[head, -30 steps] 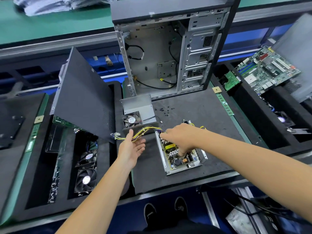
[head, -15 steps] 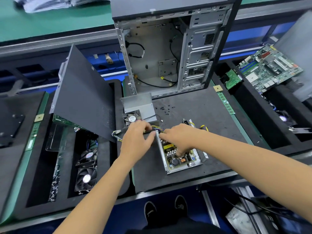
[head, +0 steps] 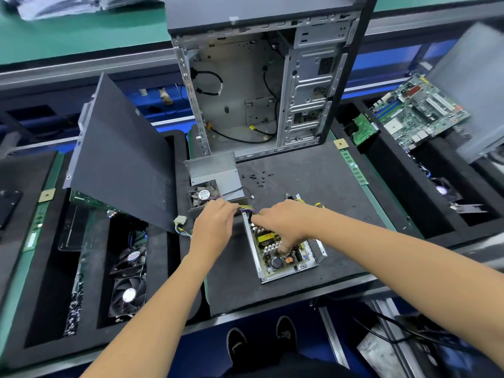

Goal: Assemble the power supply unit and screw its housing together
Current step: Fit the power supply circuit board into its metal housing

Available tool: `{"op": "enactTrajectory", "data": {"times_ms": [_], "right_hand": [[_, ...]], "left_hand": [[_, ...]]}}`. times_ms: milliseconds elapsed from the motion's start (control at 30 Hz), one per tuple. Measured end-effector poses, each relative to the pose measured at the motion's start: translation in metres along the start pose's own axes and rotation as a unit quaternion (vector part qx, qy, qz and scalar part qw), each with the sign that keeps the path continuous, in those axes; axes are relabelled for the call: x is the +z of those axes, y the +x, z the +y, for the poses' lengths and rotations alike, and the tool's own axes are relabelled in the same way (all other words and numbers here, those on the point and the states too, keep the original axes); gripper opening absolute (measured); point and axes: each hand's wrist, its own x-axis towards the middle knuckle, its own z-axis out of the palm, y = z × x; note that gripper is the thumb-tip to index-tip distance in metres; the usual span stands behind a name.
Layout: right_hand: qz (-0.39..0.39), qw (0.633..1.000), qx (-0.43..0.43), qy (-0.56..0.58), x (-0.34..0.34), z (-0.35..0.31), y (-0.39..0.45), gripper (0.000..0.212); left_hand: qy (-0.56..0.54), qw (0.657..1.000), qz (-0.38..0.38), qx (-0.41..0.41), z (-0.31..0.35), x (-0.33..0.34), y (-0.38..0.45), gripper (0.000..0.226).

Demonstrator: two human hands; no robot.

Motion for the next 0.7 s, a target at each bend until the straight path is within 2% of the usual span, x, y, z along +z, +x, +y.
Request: {"op": "enactTrajectory", "data": {"times_ms": [233,367,500,567,633,700], "right_hand": [[-0.002,1.0,-0.003,-0.011,0.004,-0.002,0.002,0.06],[0.002,1.0,-0.001,-0.01,0.003,-0.003,0.003,0.061],[-0.003,1.0,-0.008,0.003,0.003,-0.003,0.003,0.063],[-0.017,1.0,-0.011,0.018,0.0,-0.003,0.002,0.067],[-0.031,0.993,-0.002,0.116,-0.008,0.001,-0.001,0.071],[0.018,0.967,0.019,0.253,-0.021,0.011,-0.008,0.056]], "left_hand": [[0.024,0.998,-0.044,-0.032,-0.012,0.002,0.002,0.015],[-0.05,0.993,-0.075,-0.075,-0.012,0.003,-0.008,0.008],[-0.156,0.961,-0.144,-0.177,-0.013,0.0,-0.007,0.015],[-0.148,0.957,-0.171,-0.182,-0.013,-0.002,-0.001,0.014],[-0.126,0.963,-0.175,-0.16,-0.01,-0.004,0.006,0.009],[-0.13,0.967,-0.164,-0.148,-0.003,-0.005,0.013,0.008]]}}
